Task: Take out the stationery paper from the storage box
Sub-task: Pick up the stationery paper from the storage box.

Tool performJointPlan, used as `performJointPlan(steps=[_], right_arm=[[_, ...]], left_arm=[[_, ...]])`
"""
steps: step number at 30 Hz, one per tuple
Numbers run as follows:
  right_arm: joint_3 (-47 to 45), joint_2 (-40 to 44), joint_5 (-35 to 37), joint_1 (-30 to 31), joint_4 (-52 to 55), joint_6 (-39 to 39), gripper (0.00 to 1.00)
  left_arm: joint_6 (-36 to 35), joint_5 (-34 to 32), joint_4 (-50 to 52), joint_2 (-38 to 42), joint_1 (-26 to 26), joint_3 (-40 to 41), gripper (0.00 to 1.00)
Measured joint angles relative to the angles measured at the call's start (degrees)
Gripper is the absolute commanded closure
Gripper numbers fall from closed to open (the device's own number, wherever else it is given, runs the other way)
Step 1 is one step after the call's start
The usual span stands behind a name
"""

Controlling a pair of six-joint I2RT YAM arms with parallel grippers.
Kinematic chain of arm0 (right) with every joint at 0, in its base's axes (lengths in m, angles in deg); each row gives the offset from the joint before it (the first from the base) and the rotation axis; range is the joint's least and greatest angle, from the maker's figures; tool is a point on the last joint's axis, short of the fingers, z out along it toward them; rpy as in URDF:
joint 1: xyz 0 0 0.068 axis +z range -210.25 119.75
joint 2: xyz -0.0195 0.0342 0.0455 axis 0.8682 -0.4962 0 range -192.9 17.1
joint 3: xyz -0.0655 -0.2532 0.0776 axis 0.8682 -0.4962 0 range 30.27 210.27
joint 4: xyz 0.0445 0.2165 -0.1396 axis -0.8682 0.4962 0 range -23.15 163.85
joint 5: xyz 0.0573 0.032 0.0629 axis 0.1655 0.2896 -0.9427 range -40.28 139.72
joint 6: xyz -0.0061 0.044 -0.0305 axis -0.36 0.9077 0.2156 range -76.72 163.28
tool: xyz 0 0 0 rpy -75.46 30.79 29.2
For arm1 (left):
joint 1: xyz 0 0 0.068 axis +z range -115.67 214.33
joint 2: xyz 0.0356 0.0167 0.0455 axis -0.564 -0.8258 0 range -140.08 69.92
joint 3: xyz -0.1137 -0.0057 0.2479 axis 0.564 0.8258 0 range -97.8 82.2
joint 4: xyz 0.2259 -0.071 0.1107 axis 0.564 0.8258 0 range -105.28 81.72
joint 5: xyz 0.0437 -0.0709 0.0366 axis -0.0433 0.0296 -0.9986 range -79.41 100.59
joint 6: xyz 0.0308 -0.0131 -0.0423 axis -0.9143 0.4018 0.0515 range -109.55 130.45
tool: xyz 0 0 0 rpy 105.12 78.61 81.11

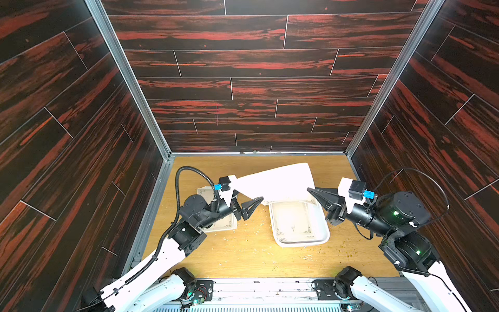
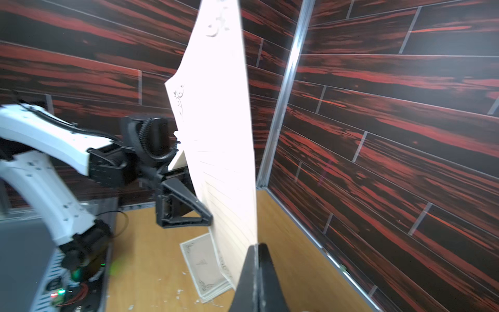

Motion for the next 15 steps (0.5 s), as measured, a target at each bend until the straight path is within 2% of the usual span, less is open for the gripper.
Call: performJointPlan(steps=[6, 11, 15], right_arm=[[2.38, -2.05, -7.26, -0.02, -3.39, 5.38, 1.0], [3.28, -4.28, -12.15, -0.11, -6.49, 9.49, 1.0], [3.32, -6.23, -15.74, -0.94, -8.44, 12.07, 1.0]], left_arm=[[1.62, 4.74, -5.18, 4.55, 0.0, -0.26, 0.45], [3.5, 8.57, -6.6, 5.27, 0.0, -1.88, 0.6], [4.09, 10.27, -6.64, 5.99, 0.0, -2.51, 0.78]])
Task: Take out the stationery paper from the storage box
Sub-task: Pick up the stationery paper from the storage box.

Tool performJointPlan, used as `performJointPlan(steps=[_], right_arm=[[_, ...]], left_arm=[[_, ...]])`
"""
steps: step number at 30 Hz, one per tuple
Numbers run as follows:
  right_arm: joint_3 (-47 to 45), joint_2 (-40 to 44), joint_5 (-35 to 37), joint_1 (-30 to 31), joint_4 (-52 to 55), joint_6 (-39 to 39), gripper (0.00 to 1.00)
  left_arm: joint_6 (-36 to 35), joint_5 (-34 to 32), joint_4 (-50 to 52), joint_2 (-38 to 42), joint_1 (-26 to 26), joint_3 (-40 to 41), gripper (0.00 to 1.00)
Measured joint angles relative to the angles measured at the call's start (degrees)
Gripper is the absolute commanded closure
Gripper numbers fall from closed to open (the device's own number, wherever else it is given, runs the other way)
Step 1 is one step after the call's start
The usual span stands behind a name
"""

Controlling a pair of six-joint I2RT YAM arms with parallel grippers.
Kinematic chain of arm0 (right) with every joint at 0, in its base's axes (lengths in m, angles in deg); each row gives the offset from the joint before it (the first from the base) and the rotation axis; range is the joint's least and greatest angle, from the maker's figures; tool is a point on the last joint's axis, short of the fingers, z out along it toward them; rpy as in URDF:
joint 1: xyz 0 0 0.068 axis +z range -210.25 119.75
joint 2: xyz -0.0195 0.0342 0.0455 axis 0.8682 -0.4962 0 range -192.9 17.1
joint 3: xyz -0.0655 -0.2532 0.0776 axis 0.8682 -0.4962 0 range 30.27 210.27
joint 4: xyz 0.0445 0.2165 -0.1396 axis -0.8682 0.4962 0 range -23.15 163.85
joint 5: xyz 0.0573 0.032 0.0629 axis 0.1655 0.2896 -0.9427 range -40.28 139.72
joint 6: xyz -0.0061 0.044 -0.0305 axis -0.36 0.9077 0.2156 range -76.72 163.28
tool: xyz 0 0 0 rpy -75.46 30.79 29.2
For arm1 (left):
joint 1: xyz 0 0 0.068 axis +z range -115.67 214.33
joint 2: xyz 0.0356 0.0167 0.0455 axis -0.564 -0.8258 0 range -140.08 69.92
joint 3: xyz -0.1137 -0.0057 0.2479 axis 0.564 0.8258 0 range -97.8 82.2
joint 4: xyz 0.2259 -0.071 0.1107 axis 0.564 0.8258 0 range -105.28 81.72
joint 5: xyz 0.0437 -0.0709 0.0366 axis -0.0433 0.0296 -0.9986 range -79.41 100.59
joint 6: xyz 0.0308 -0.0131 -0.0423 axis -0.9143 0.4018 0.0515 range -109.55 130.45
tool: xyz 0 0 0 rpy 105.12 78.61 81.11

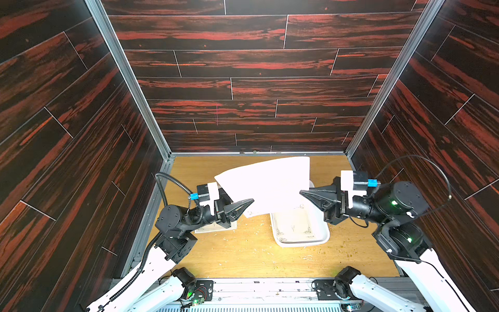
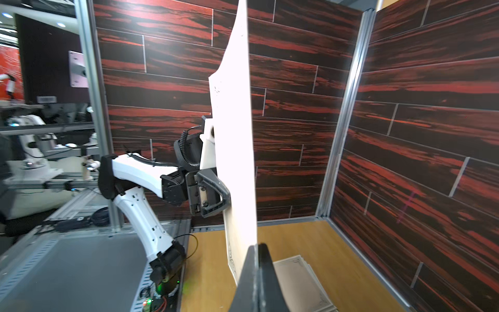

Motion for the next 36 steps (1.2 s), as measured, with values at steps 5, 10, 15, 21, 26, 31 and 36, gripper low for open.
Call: performJointPlan(steps=[5, 10, 15, 21, 26, 31, 36], right_arm=[[-0.02, -1.77, -3.32, -2.89, -1.49, 2.62, 1.0], [-0.02, -2.23, -5.38, -4.02, -1.86, 3.91, 0.94], [0.04, -2.84, -4.72, -4.87, -1.64, 4.44, 0.61], [0.79, -2.99, -0.72, -4.98, -1.05, 3.93, 0.43], [4.37, -4.5, 2.82, -4.98, 0.98, 3.85, 0.42], [5.35, -4.7, 5.29, -4.98, 1.55, 3.89, 0.42], [5.42, -5.38, 8.83, -4.98, 1.62, 4.2, 0.42]], left_arm=[[-1.49, 1.05, 1.99, 1.51, 0.0, -0.74, 1.0], [-3.45, 0.96, 6.45, 2.29, -0.26, -2.12, 1.0], [-5.55, -2.1, 11.54, 3.69, -0.2, -2.91, 1.0], [-7.43, -9.31, 19.19, 4.52, -0.2, -4.98, 1.0], [-9.2, -17.59, 27.52, 6.12, -0.2, -6.45, 1.0], [-11.76, -25.4, 37.94, 6.71, -0.17, -10.29, 1.0], [-12.92, -30.18, 46.69, 5.29, 0.52, -14.49, 1.0]])
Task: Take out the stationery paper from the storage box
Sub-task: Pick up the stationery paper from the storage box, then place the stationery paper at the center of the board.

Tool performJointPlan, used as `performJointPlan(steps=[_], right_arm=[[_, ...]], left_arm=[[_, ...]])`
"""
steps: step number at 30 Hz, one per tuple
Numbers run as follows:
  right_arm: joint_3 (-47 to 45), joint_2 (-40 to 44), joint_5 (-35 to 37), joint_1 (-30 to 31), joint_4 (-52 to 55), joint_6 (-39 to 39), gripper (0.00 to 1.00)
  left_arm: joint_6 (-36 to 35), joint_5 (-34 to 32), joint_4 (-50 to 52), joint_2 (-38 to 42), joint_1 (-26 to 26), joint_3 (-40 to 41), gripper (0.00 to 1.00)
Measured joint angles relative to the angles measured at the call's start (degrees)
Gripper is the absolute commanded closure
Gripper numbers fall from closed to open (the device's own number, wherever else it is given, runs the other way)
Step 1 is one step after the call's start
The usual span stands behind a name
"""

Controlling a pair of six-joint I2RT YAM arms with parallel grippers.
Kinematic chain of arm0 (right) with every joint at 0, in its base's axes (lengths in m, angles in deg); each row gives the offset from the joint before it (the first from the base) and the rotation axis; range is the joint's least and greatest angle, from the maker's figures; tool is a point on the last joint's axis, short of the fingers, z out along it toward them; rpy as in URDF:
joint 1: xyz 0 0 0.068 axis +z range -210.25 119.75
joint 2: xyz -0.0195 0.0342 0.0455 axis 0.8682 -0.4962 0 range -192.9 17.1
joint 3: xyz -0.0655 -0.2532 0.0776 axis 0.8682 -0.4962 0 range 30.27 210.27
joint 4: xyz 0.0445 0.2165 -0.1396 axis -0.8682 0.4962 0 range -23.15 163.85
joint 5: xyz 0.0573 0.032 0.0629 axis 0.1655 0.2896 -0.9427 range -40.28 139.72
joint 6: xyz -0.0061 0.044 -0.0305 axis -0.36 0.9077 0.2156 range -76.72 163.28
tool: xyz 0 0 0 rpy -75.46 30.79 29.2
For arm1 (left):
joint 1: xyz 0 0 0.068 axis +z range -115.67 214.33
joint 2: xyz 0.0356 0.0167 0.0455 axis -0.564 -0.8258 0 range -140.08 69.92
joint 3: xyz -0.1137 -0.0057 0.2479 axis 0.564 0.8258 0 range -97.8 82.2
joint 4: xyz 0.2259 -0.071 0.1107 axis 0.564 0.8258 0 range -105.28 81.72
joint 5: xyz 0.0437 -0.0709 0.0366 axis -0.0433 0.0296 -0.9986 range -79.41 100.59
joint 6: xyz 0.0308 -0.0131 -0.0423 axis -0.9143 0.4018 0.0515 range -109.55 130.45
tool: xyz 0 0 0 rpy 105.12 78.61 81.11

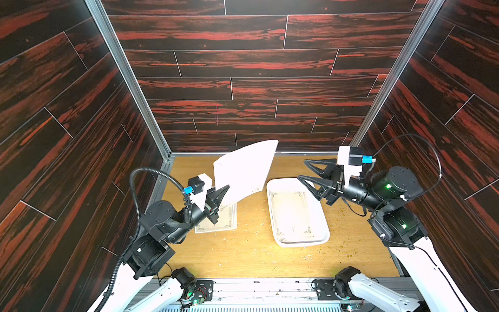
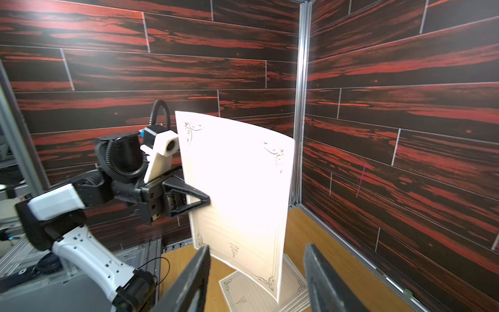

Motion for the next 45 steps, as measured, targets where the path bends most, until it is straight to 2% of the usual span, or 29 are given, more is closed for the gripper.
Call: performJointPlan(steps=[7, 16, 19, 26, 35, 45], right_arm=[[1.6, -2.64, 3.54, 0.0, 2.01, 1.25, 0.42], [3.1, -3.58, 7.34, 0.0, 6.16, 1.9, 0.41], [3.5, -4.33, 8.94, 0.0, 7.21, 1.81, 0.41], [4.68, -6.03, 9.97, 0.0, 9.75, 1.55, 0.41], [5.79, -7.87, 9.97, 0.0, 11.85, 3.41, 0.41], [4.07, -7.82, 9.97, 0.0, 13.99, 5.27, 0.41]], left_arm=[[1.95, -0.46, 6.8, -5.55, 4.09, -2.21, 1.0], [8.26, 2.12, 12.5, -13.64, 13.22, -3.67, 1.0], [10.99, 3.26, 13.25, -15.91, 17.68, -4.11, 1.0], [15.87, 8.81, 15.58, -23.69, 26.25, -5.53, 1.0], [18.78, 14.97, 17.05, -30.29, 31.8, -5.84, 1.0], [20.79, 26.91, 19.28, -40.28, 37.18, -7.32, 1.0]])
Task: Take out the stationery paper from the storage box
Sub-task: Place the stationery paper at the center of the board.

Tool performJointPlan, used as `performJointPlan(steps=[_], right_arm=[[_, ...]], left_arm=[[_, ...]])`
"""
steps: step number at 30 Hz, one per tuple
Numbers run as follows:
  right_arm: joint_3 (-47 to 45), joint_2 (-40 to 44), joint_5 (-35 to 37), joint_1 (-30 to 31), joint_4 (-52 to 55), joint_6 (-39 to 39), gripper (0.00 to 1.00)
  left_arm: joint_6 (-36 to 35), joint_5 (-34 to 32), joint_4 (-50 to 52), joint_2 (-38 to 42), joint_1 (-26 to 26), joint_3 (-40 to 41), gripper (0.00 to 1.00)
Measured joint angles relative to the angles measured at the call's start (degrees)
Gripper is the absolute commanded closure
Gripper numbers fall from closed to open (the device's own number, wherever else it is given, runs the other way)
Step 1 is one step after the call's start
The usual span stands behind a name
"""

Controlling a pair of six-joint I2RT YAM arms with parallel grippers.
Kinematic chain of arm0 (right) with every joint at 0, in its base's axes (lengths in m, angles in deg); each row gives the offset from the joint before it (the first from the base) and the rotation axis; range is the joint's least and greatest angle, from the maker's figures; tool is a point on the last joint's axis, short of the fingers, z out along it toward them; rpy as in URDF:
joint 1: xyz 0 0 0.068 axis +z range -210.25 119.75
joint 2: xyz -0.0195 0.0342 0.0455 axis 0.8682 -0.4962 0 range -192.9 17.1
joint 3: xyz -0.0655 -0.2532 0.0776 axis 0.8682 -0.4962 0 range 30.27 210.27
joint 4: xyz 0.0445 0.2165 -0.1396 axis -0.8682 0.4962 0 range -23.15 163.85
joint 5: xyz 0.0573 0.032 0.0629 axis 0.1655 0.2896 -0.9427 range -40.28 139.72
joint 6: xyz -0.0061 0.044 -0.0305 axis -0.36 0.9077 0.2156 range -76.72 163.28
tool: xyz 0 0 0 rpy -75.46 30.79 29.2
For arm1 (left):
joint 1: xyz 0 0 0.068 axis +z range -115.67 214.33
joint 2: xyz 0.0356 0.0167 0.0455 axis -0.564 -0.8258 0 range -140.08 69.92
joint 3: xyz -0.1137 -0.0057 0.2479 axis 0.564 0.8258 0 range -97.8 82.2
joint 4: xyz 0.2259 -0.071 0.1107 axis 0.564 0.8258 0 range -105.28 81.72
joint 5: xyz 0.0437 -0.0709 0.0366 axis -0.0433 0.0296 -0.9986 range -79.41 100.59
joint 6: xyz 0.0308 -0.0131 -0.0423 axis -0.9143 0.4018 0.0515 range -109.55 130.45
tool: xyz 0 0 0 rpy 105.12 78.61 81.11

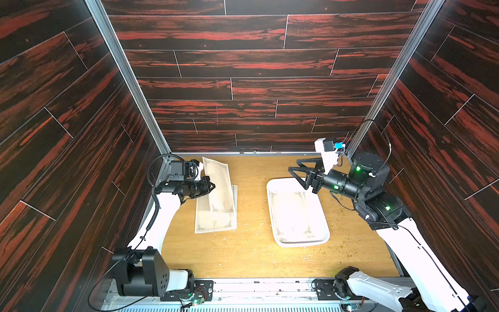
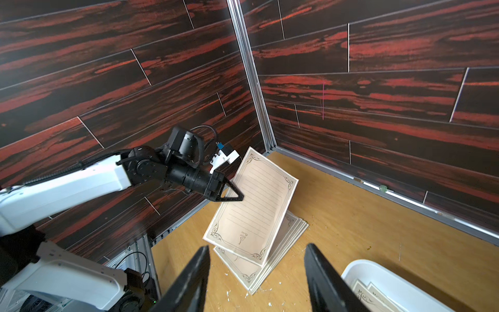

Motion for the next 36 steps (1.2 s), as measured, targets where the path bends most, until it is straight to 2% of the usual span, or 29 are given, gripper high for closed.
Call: performJointPlan(steps=[7, 22, 36], right_arm=[[-0.07, -0.24, -0.09, 0.0, 0.61, -0.04, 0.41], [-2.99, -0.17, -2.01, 0.0, 1.64, 0.04, 0.41], [-1.73, -1.99, -2.49, 0.0, 3.3, 0.24, 0.41]], left_arm=[[0.22, 6.32, 1.29, -4.55, 1.64, 0.02, 1.0], [-4.2, 10.91, 3.69, -12.85, 8.07, 0.09, 1.0], [-11.08, 8.61, 9.81, -18.49, 10.64, -1.31, 1.0]])
